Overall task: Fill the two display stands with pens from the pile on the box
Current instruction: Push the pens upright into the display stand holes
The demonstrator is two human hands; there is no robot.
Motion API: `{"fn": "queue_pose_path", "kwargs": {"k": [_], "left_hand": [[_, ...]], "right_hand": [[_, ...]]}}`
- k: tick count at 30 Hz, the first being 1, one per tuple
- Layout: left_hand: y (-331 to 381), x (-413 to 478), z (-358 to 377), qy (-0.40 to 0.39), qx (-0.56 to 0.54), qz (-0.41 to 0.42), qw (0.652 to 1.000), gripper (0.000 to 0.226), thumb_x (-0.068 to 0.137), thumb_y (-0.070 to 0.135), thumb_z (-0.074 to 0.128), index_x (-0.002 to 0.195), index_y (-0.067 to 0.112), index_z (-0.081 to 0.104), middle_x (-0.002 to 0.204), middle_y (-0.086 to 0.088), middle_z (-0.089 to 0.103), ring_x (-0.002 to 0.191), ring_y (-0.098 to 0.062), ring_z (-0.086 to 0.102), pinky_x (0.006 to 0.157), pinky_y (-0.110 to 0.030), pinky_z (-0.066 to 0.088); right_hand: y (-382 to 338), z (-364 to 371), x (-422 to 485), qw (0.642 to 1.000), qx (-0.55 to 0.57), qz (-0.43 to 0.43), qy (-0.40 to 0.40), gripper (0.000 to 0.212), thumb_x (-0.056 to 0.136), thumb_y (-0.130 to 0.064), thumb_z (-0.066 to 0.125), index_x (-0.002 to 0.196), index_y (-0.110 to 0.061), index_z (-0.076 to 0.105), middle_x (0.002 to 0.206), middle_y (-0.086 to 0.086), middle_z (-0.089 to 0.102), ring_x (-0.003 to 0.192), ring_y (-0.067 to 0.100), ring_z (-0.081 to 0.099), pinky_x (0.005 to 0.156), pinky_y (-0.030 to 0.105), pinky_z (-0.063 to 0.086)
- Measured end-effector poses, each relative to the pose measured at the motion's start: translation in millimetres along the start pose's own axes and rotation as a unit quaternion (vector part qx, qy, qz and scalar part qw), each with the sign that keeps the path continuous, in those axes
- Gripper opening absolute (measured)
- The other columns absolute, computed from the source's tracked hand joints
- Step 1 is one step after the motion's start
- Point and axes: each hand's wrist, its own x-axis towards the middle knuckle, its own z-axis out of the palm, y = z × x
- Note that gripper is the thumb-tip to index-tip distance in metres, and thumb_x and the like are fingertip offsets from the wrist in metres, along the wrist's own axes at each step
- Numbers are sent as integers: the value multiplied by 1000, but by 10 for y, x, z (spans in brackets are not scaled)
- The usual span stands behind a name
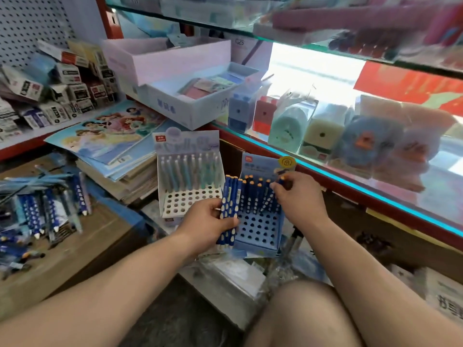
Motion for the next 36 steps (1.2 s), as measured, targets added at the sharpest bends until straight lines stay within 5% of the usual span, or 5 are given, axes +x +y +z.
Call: {"fn": "queue_pose_path", "kwargs": {"k": [14, 17, 30, 33, 36], "left_hand": [[-36, 82, -117, -9, -11, -8, 1000, 21, 91, -1, 72, 108, 10, 72, 91, -6, 80, 86, -23, 78, 76, -37, 64], [-43, 97, -112, -8, -13, -12, 1000, 21, 91, -1, 72, 109, 10, 71, 91, -7, 80, 85, -23, 78, 76, -37, 64], [-50, 95, -62, -13, -14, -15, 1000, 24, 91, 0, 72, 112, 9, 71, 93, -10, 80, 87, -27, 78, 76, -43, 64], [-41, 77, -42, -24, -20, -16, 999, 23, 90, -1, 73, 111, 9, 71, 93, -10, 80, 88, -28, 77, 78, -46, 64], [-6, 73, -25, -50, -22, -10, 998, 25, 90, -1, 73, 112, 10, 71, 95, -10, 79, 91, -28, 77, 84, -49, 63]], "right_hand": [[70, 80, 43, 1000, 14, -2, -22, 16, 93, -26, 72, 107, -19, 69, 91, 0, 72, 83, 22, 71, 81, 42, 59], [62, 150, 67, 1000, 19, 9, -21, 17, 89, -30, 77, 90, -24, 60, 83, -2, 70, 77, 22, 70, 77, 48, 60], [9, 199, 96, 987, -150, 13, -60, 32, 83, -52, 78, 79, -24, 61, 74, -6, 63, 72, 15, 61, 63, 33, 50], [-111, 88, -61, 999, -38, 10, -1, 25, 90, -50, 70, 87, -25, 65, 85, -12, 67, 77, 11, 63, 66, 32, 52], [-279, 75, -216, 981, 178, 21, -74, 14, 95, -39, 68, 97, -26, 70, 86, -6, 73, 74, 8, 69, 61, 26, 55]]}}
